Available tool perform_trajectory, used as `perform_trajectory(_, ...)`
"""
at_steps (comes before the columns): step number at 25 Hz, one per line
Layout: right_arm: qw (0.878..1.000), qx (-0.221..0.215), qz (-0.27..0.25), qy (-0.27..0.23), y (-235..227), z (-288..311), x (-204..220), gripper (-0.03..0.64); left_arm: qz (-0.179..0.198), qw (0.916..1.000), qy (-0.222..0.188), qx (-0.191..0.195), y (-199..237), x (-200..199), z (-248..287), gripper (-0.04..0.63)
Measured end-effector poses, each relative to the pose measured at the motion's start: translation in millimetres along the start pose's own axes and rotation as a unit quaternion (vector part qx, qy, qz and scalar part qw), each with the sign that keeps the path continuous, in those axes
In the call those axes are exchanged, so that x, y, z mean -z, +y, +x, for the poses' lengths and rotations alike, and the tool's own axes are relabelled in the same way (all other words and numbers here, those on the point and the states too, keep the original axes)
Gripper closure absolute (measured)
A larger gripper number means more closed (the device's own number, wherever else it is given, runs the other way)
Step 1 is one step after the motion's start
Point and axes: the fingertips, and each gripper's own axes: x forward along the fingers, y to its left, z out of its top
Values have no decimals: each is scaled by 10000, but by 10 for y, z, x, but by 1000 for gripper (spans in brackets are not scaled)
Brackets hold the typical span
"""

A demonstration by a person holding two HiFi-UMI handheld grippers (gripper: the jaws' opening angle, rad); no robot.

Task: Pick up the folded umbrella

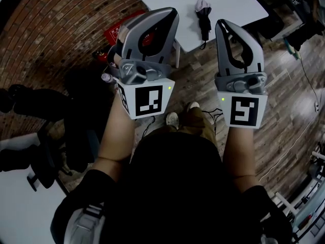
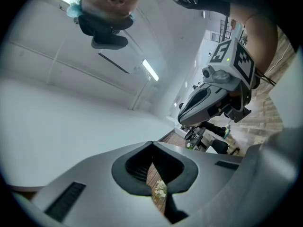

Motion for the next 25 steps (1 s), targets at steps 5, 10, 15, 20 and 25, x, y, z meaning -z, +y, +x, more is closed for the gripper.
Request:
perform_trajectory(5,9999,90,58,97,-68,37,142,588,-86,10000,-17,-8,-30,76,119,583)
perform_trajectory(10,9997,109,145,151,-167,147,359,589,-153,9999,-5,4,-77,218,326,583)
perform_trajectory(15,9993,164,274,175,-354,367,640,588,-177,9998,50,51,-135,422,656,583)
perform_trajectory(20,9989,93,381,246,-568,623,993,588,-228,9996,135,95,-205,642,1046,583)
perform_trajectory(25,9978,45,627,225,-809,922,1325,588,-237,9994,178,155,-270,858,1491,583)
